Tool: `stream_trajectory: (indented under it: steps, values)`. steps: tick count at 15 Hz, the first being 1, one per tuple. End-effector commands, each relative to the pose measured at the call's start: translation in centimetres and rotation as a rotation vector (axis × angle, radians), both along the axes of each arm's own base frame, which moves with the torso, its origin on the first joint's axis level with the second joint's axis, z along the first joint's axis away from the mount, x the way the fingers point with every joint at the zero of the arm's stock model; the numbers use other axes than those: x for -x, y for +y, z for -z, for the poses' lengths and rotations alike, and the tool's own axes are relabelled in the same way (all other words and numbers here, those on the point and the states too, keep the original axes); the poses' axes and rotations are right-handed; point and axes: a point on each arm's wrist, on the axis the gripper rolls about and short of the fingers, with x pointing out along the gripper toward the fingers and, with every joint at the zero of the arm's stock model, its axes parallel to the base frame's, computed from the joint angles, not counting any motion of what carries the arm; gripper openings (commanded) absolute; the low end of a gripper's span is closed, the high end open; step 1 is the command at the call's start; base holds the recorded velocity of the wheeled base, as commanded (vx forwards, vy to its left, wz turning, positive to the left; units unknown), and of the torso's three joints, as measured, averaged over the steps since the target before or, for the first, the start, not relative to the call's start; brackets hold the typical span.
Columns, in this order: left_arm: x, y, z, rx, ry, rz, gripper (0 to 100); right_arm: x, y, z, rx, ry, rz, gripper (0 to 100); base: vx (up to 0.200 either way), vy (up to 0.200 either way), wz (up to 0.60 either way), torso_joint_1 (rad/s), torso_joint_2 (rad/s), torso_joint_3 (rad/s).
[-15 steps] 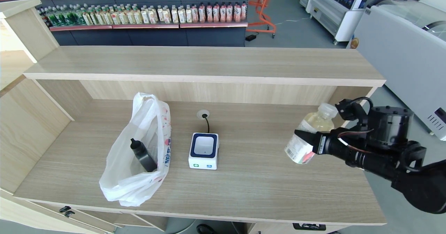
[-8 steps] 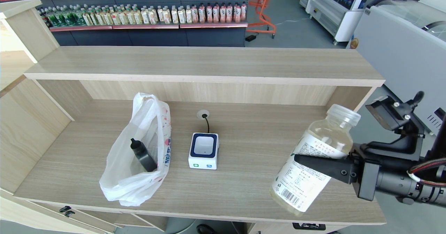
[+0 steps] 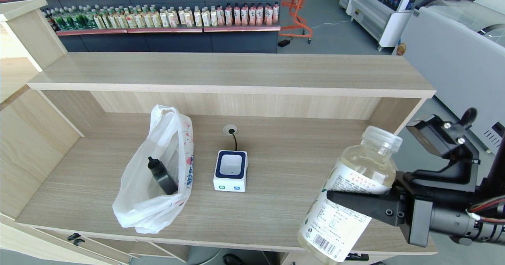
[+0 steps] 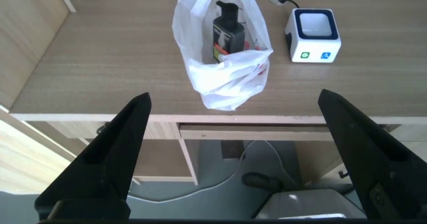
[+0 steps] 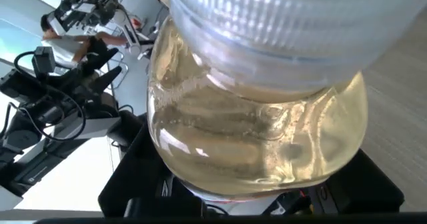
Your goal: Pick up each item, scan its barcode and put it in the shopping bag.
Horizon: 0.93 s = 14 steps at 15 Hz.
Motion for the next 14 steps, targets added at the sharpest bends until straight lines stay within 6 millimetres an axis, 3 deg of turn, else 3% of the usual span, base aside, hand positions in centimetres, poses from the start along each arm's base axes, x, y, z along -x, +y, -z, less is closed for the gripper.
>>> stream_trajectory:
  steps: [1,14]
  values:
    - [0.0,0.0,0.0,0.0,0.0,0.0,100,0.0,0.0,-0.2,-0.002,-0.001,-0.003,0,0.0,0.0,0.0,0.0,0.0,0.0]
    - [0.0,0.0,0.0,0.0,0.0,0.0,100,-0.9,0.6,-1.6,-0.028,-0.003,-0.005,0,0.0,0.0,0.0,0.0,0.0,0.0]
